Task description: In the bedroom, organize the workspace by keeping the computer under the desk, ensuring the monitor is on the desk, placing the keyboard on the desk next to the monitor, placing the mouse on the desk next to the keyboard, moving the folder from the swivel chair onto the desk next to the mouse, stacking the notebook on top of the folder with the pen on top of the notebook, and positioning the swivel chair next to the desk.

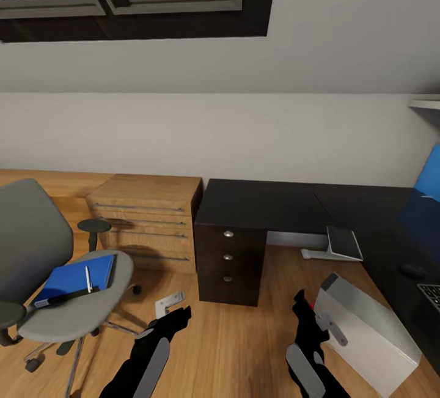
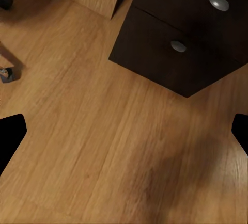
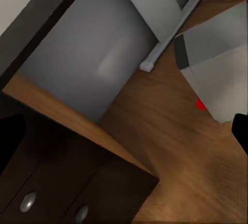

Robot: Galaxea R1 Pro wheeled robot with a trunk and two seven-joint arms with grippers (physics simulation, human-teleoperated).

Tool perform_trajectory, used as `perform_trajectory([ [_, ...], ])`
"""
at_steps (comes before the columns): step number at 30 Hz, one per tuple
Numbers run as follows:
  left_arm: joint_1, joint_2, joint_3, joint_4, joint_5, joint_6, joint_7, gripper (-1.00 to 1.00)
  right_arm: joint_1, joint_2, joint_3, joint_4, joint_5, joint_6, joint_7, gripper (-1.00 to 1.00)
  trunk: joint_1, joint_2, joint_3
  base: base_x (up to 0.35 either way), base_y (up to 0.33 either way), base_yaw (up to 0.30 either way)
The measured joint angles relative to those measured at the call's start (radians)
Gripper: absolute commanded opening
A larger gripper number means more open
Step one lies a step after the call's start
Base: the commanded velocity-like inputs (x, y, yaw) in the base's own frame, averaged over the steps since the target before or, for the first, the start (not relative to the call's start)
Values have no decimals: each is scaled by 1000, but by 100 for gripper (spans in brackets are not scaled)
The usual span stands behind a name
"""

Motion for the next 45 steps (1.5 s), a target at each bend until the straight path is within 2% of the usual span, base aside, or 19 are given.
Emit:
perform_trajectory([
  [7,0,0,0,-1,0,0,-1,100,-1,18,-1,-3,-20,-53,2,100,27,-49,-22,0,0,0],
  [8,0,0,-2,-5,0,0,-2,100,-2,25,-1,-3,-21,-88,2,100,31,-56,-25,0,0,0],
  [12,0,-2,-18,-39,1,0,-5,100,-4,49,0,-4,-22,-129,7,100,46,-84,-38,0,0,0],
  [14,0,-4,-101,-110,4,6,-3,100,-10,65,1,-5,-20,-150,46,100,54,-98,-44,0,0,0],
  [15,0,-4,-123,-117,4,7,-2,100,-13,66,0,-7,-20,-152,56,100,58,-105,-47,0,0,0],
  [17,0,-17,-213,-136,7,9,4,100,-40,67,-6,-40,-20,-156,90,100,65,-119,-53,0,0,0],
  [20,0,-30,-249,-148,8,12,6,100,-65,66,-22,-74,-24,-158,101,100,77,-140,-63,0,0,0],
  [22,0,-30,-257,-161,8,14,5,100,-73,65,-32,-88,-26,-159,105,100,84,-154,-69,0,0,0],
  [23,0,-30,-257,-201,13,26,4,100,-81,64,-54,-105,-25,-162,111,100,88,-161,-72,0,0,0],
  [25,0,-30,-249,-226,23,37,4,100,-83,64,-62,-111,-27,-168,114,100,96,-175,-78,0,0,0],
  [29,0,-30,-229,-267,83,73,-1,100,-85,65,-74,-116,-28,-189,117,100,111,-203,-91,0,0,0],
  [30,0,-1,-223,-273,113,87,-3,100,-86,65,-76,-117,-28,-201,118,100,115,-210,-94,0,0,0],
  [35,0,48,-221,-276,132,91,-4,100,-86,64,-78,-117,-28,-209,118,100,134,-245,-110,0,0,0],
  [45,0,62,-222,-278,155,92,-4,100,-86,62,-80,-117,-29,-214,118,100,173,-315,-141,0,0,0],
])
